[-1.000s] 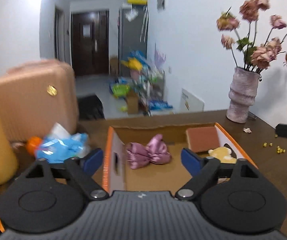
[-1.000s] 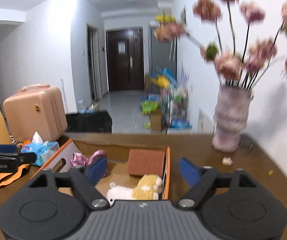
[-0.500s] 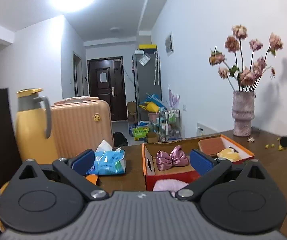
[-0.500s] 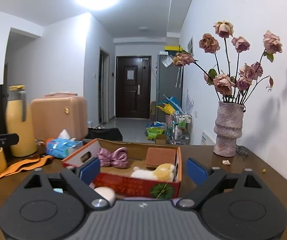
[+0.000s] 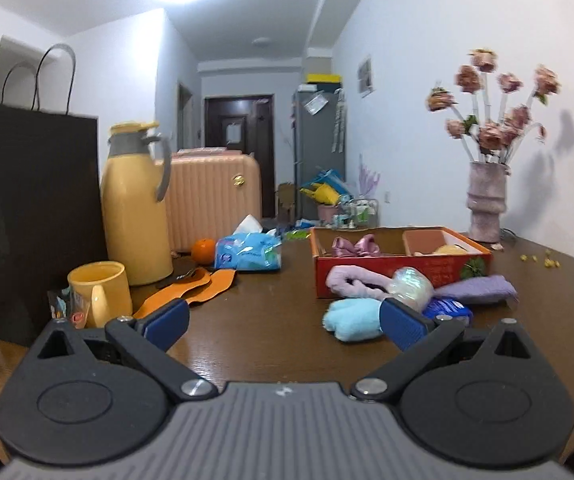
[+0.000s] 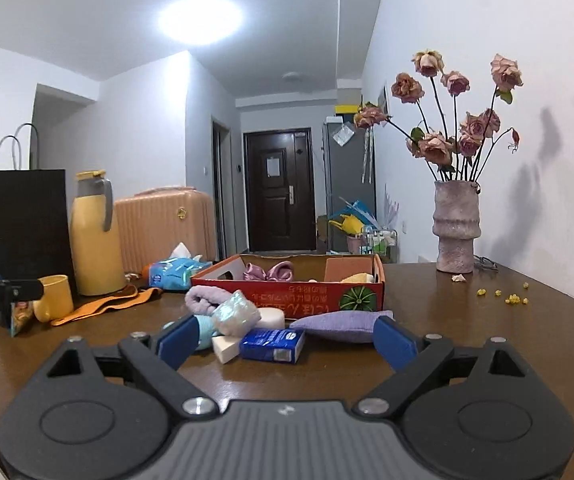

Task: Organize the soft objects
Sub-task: 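Grasp the light blue plush with the left gripper while the right grasps the iridescent bag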

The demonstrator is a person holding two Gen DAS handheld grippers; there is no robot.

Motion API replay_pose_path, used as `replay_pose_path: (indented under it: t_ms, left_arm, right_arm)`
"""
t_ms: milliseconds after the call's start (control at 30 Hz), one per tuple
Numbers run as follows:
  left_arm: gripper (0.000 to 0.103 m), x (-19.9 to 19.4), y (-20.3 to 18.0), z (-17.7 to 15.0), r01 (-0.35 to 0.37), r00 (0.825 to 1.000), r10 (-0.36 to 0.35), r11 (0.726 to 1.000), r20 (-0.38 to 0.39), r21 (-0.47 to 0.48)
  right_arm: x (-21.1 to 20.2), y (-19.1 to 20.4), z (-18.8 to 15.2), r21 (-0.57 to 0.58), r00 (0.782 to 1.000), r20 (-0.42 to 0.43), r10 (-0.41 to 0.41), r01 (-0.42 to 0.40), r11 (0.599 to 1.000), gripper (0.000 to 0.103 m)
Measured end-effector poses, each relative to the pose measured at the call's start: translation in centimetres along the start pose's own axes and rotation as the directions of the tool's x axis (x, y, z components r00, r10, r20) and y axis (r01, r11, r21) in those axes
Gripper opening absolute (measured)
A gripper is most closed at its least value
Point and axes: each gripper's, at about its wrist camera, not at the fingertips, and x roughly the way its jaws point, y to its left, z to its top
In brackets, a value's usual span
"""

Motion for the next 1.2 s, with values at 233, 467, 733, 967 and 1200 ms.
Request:
replay_pose_path:
  t_ms: [233, 467, 733, 967, 1200]
  left_arm:
    - [0.103, 0.3, -1.7, -0.4, 0.058, 0.998, -0.058, 0.998, -0.012, 0.004]
    - [0.103, 4.2, -3.2, -0.6, 0.084, 0.992, -0.082, 0.996, -0.092, 0.021]
    - [0.103, 12.0, -4.2, -0.1, 0.108, 0.976, -0.101, 0.994, -0.191, 0.031]
    - [0.103, 17.5, -4.9, 0.2, 0.154, 0.961, -0.146, 0.988, -0.236, 0.019]
    - [0.103, 21.2, -5.5, -0.4, 0.168, 0.950, -0.145, 0.984, -0.278, 0.064]
  right_arm:
    - [-0.5, 1.0, -0.7, -0.045, 1.000, -0.018, 0.003, -0.004, 0.999, 0.094]
    - [2.1, -0.3, -1.1, 0.006, 0.996, -0.093, -0.011, 0.011, 1.000, 0.093]
    - [8.8, -1.7, 0.3, 0.061, 0.983, -0.175, 0.054, -0.044, 0.997, 0.087]
    - [16.2, -1.7, 2.0, 0.021, 0.972, -0.226, 0.069, -0.066, 0.998, 0.079]
    - [20.9, -1.3, 2.7, 0.072, 0.957, -0.244, 0.159, -0.145, 0.987, 0.079]
